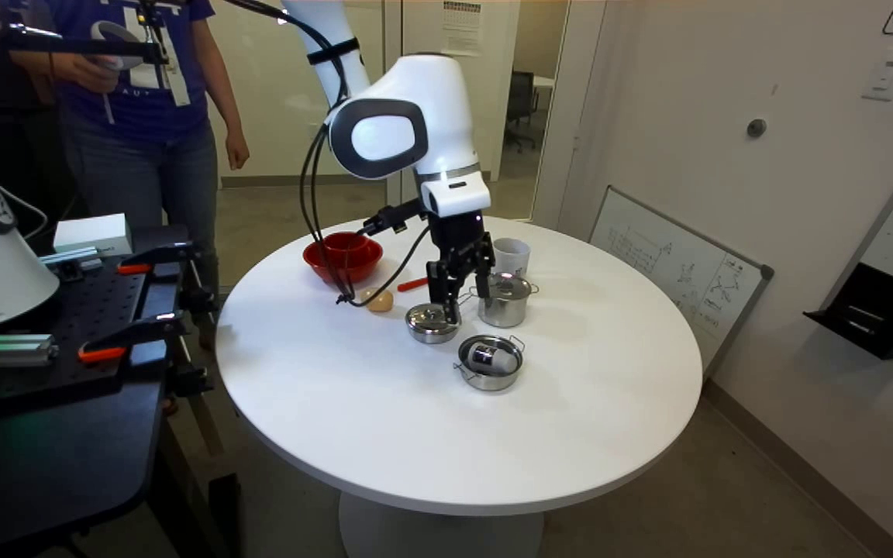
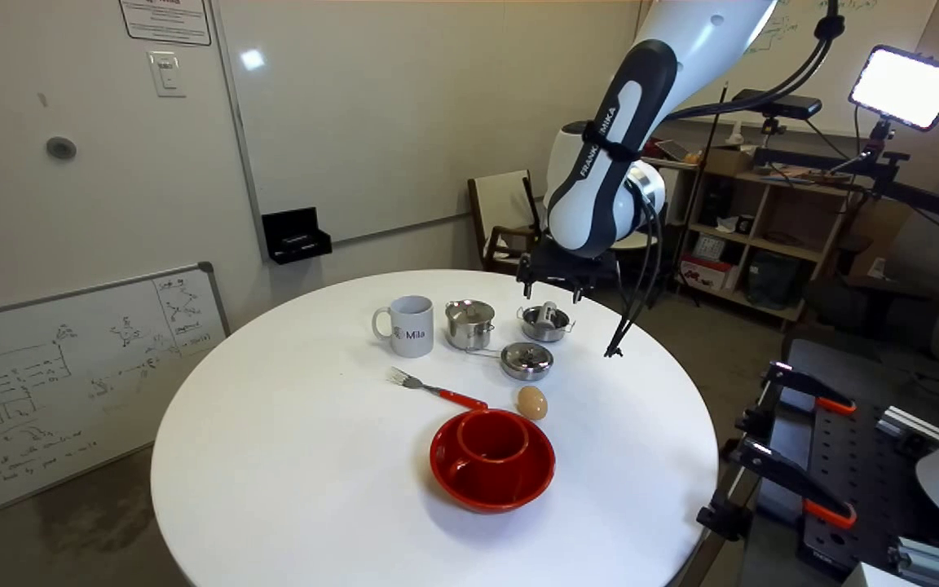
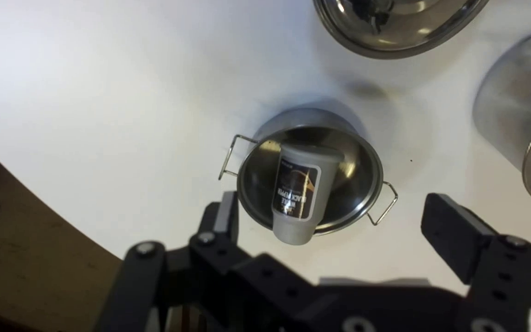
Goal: Remove the gray object from the right silver pot and put it at the left side of the white cup
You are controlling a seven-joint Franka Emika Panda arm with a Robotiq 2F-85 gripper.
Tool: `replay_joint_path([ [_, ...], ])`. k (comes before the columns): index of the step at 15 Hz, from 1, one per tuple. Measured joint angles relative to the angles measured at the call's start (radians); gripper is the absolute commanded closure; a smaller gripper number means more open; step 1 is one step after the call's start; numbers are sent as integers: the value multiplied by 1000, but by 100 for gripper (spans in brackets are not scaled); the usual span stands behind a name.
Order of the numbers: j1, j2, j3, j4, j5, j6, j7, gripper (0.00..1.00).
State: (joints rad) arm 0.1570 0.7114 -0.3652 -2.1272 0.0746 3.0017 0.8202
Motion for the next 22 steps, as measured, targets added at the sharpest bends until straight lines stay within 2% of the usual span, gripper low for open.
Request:
replay_joint_path([
  [1,2,12,-5,15,0,-8,0,1],
  [2,5,24,-11,30,1,-18,0,10],
  [4,8,47,-22,58,4,-36,1,15],
  [10,8,105,-38,130,20,-66,16,12],
  [17,1,174,-39,200,27,-109,67,24],
  [22,-12,204,-40,219,31,-119,90,25],
])
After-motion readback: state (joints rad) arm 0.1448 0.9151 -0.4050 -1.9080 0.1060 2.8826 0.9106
